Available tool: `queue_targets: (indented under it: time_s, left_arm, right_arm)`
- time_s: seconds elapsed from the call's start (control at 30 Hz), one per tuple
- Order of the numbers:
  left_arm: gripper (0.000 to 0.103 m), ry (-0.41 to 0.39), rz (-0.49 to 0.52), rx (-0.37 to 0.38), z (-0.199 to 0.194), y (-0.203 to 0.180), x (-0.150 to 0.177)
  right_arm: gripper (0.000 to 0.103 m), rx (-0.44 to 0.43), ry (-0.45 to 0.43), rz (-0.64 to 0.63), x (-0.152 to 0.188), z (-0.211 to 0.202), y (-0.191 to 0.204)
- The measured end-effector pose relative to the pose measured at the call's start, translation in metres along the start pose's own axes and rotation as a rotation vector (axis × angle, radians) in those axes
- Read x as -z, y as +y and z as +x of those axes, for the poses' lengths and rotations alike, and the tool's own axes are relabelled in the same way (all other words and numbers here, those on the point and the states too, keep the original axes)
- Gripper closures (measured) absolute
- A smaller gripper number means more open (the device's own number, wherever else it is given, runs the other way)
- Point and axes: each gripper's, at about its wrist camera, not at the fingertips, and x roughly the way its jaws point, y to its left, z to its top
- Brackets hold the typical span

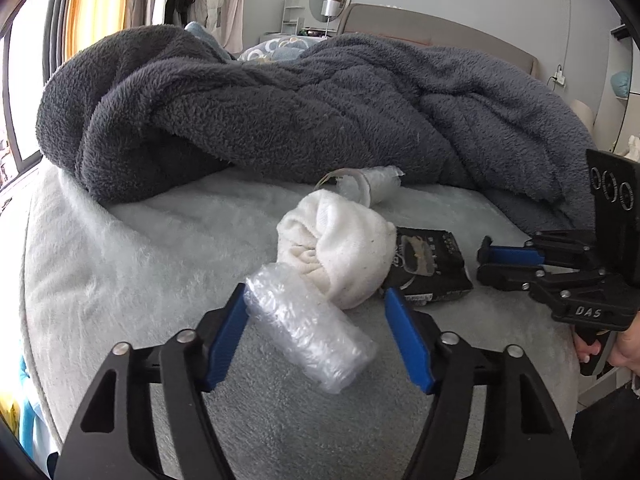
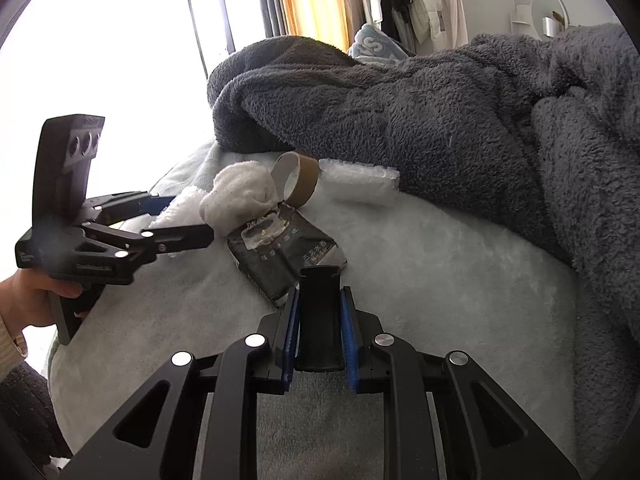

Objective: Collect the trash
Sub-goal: 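Grasp the clear bubble-wrap roll with the left tool while the right tool grasps a black plastic piece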

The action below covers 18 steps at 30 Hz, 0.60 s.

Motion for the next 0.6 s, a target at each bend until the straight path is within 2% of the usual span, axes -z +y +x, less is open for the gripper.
queue_targets:
  time_s: [0.27,0.6]
  left_arm:
    - [0.048,-0.009,0.001,-0.016,-0.005,0.001,0.001]
    - [0.050,-0.047,-0.044,-0.015,-0.034,0.013,0.005]
  right_arm:
    - [0.083,0.001,-0.021,0.009,-0.013,-0.006,0.006]
    - [0.083,-0.018,-0.040,0.003,-0.036,-0.001,0.032]
